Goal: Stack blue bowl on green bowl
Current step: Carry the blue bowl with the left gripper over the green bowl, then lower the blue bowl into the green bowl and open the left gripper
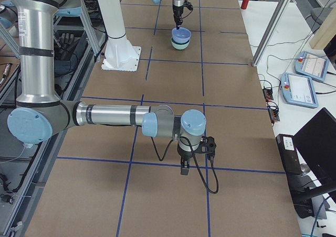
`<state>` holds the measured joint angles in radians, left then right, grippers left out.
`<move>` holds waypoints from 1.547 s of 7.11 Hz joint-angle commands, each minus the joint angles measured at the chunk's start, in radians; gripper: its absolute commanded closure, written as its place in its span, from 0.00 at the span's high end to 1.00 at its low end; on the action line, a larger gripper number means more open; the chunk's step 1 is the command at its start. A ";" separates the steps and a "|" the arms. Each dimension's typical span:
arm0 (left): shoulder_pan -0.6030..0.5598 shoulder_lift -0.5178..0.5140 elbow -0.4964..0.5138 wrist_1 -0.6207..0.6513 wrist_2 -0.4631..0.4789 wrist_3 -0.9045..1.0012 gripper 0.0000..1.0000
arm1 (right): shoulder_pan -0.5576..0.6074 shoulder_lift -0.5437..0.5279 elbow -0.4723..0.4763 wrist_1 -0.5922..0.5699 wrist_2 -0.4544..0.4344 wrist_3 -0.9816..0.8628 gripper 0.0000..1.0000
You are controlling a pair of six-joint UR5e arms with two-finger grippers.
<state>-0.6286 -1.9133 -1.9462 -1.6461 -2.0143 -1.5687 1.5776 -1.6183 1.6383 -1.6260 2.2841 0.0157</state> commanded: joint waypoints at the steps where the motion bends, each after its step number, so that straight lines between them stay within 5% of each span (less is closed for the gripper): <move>1: 0.029 -0.009 0.018 -0.001 0.008 -0.004 0.00 | -0.001 0.002 0.000 0.000 0.000 0.000 1.00; 4: 0.035 -0.012 0.019 -0.003 0.006 -0.002 0.05 | -0.001 0.002 0.000 0.000 0.000 0.001 1.00; 5: 0.035 -0.012 0.018 -0.003 0.008 -0.002 0.57 | -0.001 0.000 0.000 0.000 0.000 0.001 1.00; 6: 0.033 -0.010 0.018 -0.001 0.015 -0.010 1.00 | -0.001 0.000 0.000 0.000 0.000 0.001 1.00; 8: -0.005 0.002 -0.046 -0.004 0.002 0.001 1.00 | 0.001 0.000 0.000 0.000 0.000 0.000 1.00; 11: -0.257 0.142 -0.073 -0.001 -0.140 0.465 1.00 | 0.001 0.000 0.000 0.000 0.000 0.000 1.00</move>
<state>-0.7768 -1.8483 -2.0132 -1.6484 -2.0773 -1.3185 1.5774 -1.6184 1.6382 -1.6260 2.2841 0.0154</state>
